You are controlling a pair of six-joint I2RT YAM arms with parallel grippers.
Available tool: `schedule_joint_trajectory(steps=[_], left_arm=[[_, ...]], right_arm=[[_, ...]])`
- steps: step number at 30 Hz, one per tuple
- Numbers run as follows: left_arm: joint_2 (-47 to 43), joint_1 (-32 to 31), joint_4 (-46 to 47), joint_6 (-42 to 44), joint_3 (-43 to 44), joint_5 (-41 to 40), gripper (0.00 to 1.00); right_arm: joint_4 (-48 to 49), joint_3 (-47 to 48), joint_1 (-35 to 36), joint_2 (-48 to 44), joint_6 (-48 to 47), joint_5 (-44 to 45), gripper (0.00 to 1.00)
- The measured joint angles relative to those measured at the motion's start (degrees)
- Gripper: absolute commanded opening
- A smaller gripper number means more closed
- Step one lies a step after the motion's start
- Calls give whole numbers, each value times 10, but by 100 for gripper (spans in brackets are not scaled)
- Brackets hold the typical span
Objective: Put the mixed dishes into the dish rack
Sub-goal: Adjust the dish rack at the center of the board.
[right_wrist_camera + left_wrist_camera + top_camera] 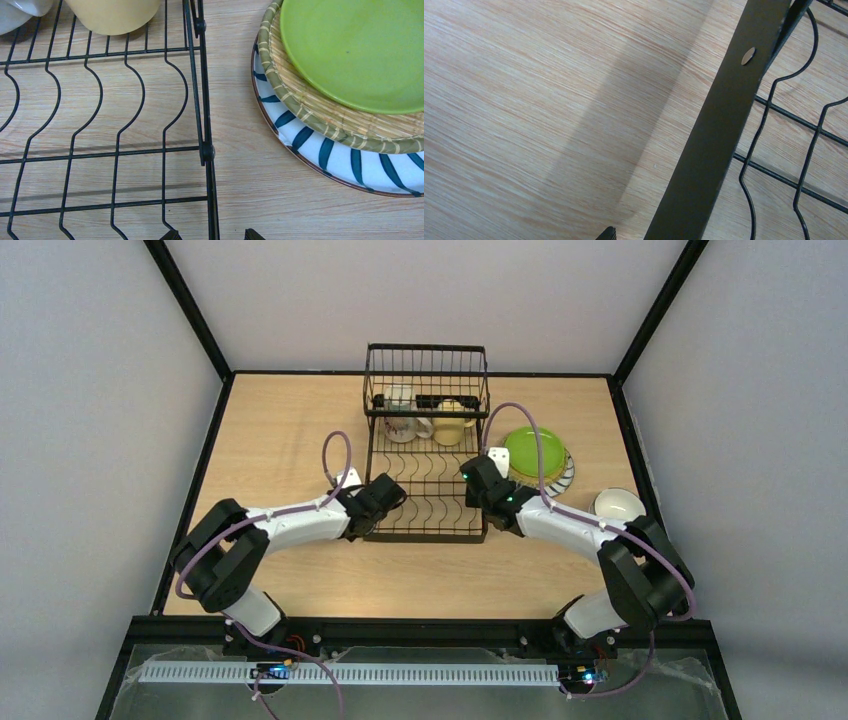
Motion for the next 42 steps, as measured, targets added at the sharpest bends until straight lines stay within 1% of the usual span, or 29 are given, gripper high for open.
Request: schedule_joint_trajectory(steps=[5,9,17,23,29,33,38,42], left_arm=[[0,-2,-19,-40,4,0,74],[0,-4,-48,-60,14,-5,88],[-17,-5,-94,-66,45,-30,99],[-56,-5,-114,-58,70,-50,99],[-100,-5,-128,-32,81,-60,99],[-116,-5,-121,4,99,-57,98],[-118,-5,-84,63,110,-26,96],[-96,-19,-61,122,136,-2,96]], right_arm=[[1,-1,-3,-5,-11,-1,75],[2,0,-3,-11,-24,-1,79],[0,28,-3,-19,-43,2,81],[-2,53,-4,-33,-40,3,82],[-28,70,-4,-58,-30,15,83],[-54,71,-10,-94,-10,34,83],[-85,69,-26,-124,34,56,85],[-103,46,-66,-141,91,54,85]])
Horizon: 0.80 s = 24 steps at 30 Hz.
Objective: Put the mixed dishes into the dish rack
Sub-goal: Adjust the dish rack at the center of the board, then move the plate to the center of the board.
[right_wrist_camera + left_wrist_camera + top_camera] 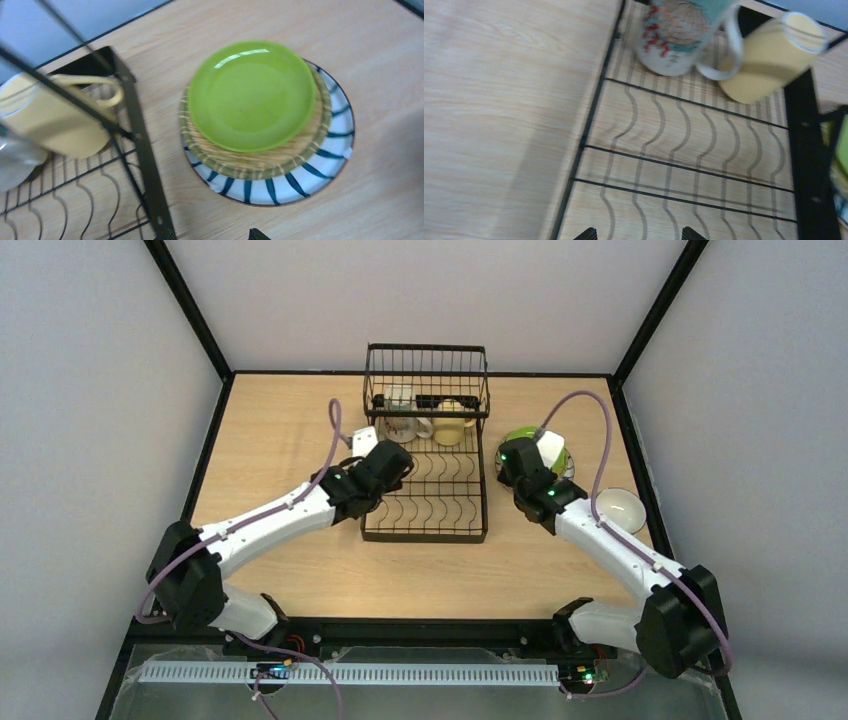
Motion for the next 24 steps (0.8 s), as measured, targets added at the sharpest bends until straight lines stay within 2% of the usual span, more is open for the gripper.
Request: schedule_joint_trajectory(steps=[5,10,24], left_arm=[[43,-30,24,72,54,20,96],[70,-38,39,118,83,36,95],[101,-38,68,184,108,63,95]], right_arm=[[-5,-37,-52,2,73,-29,85],[-4,-38,-69,38,120,-46,85],[21,-28,-172,133,175,-116,85]])
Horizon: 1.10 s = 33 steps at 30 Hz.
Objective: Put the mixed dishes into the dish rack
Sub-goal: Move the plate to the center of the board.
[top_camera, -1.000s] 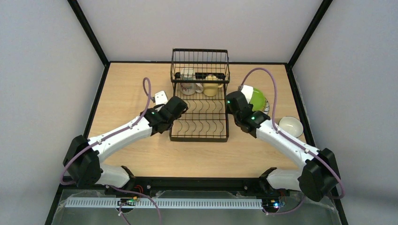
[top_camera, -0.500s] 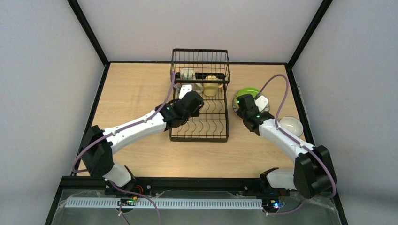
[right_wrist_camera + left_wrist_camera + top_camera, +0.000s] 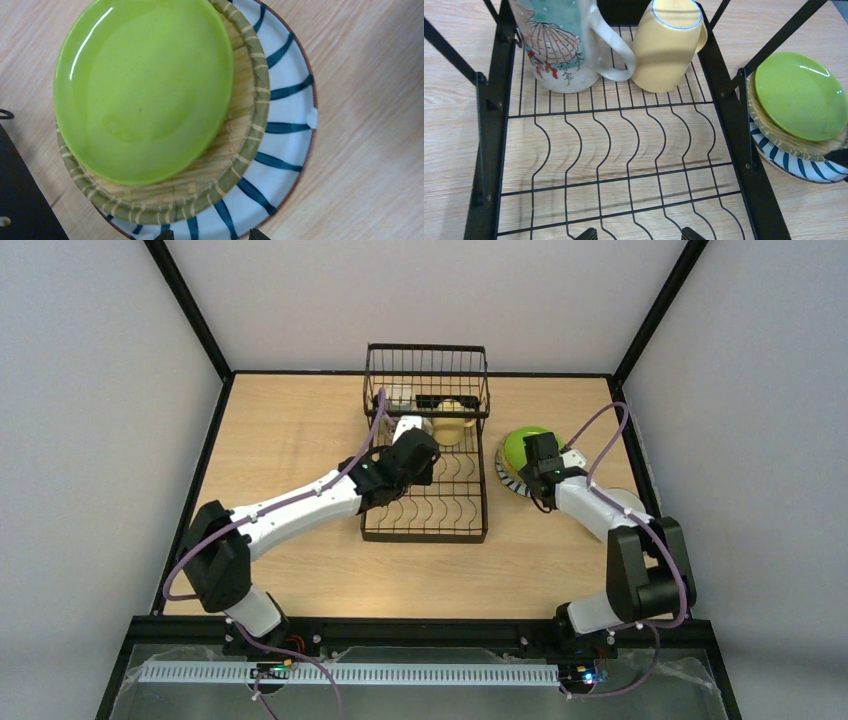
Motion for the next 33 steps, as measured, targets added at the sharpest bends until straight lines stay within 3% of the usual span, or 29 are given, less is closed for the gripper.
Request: schedule_joint_trajectory(steps=[10,33], left_arm=[[16,0,36,33,1,27,94],[30,0,78,72,1,48,94]], right_arm=[[33,29,-36,55,9,-41,85],[80,37,-80,87,16,-94,85]])
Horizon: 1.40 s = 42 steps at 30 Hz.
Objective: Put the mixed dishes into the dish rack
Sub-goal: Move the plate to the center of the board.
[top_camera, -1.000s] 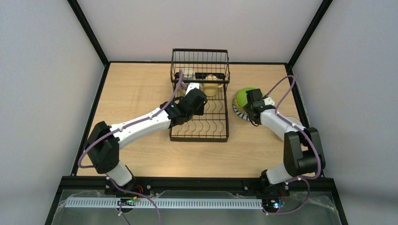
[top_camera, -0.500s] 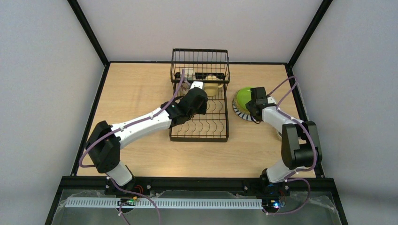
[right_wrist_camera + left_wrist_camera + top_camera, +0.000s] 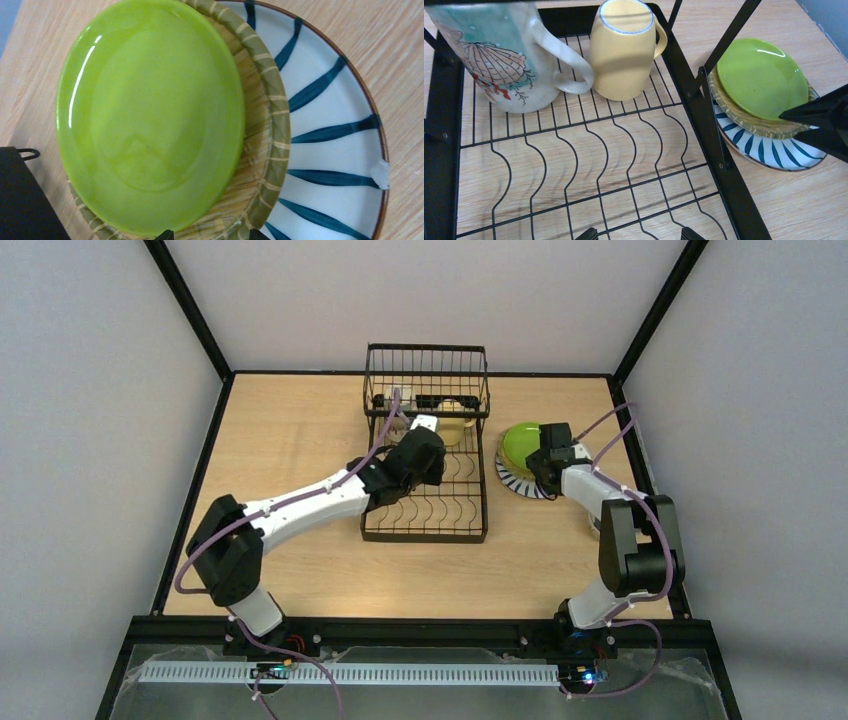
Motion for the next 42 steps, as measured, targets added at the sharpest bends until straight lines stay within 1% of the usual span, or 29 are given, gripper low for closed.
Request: schedule_joint_trajectory(steps=[6,18,23,27,34,42], left_arm=[[14,0,5,0,0,11,94],[30,-6,28,-16,2,51,93],[29,-17,34,-21,1,56,93],[28,-26,39,-21,-4,64,94],[28,-38,57,-24,-19,80,93],[24,-49,76,-31,-52,99,93]], right_arm=[[-12,6,0,-21,-12,-3,85],[-78,2,0,-161,-57,44,85],[-111,-16,0,-208,-63,81,85],[-149,-16,0,-249,-64,130,86],[-231,-7,0,-262,-62,200,86],[-294,-10,0,-315,-55,251,86]])
